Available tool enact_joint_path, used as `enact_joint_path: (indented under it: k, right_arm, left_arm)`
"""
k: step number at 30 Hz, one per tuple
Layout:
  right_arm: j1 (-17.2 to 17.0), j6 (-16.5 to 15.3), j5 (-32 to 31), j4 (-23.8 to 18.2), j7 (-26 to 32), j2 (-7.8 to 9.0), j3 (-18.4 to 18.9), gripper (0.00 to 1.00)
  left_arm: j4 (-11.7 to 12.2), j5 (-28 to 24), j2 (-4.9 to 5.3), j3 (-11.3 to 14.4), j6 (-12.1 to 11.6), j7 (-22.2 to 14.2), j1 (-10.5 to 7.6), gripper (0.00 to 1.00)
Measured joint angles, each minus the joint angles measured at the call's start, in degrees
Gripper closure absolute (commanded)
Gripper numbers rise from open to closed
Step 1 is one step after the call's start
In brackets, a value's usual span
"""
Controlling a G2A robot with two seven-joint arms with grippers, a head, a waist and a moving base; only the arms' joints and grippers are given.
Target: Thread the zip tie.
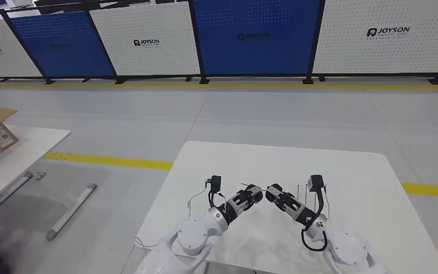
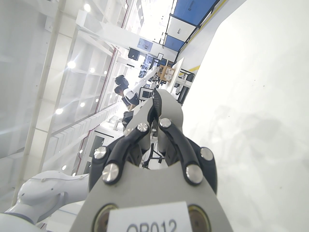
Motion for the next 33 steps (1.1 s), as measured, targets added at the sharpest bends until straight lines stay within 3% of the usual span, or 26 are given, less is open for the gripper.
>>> enact_joint_path:
  k: [5, 6, 7, 19, 26, 33]
  right_arm:
    - [0.0, 0.0, 0.0, 0.0, 0.0, 0.0, 0.0, 1.0]
    - [0.0, 0.0, 0.0, 0.0, 0.0, 0.0, 0.0, 0.6]
    - [0.0, 0.0, 0.0, 0.0, 0.0, 0.0, 0.0, 0.0]
    - [-2.95, -0.16, 0.65, -1.79, -1.55, 0.35, 3.77, 0.0]
    - [-6.03, -0.59, 1.82, -3.6, -0.56, 1.03, 7.65, 0.0]
    - [-6.15, -0.38, 2.16, -3.67, -0.19, 1.06, 7.81, 0.0]
  left_arm:
    - [-0.11, -0.1, 0.11, -0.29, -0.09, -1.01, 0.1, 1.0]
    - [-0.14, 0.01, 0.12, -0.29, -0.11, -1.0, 0.13, 1.0]
    - [-0.17, 0.12, 0.12, -0.3, -0.17, -0.97, 0.16, 1.0]
    - [-0.71, 0.1, 0.13, -1.22, -0.94, 1.16, 0.82, 1.0]
    - [-0.77, 1.97, 0.69, -2.58, 0.48, -1.69, 1.56, 1.0]
    - [-1.11, 0.94, 0.67, -2.29, 0.84, -2.87, 1.58, 1.0]
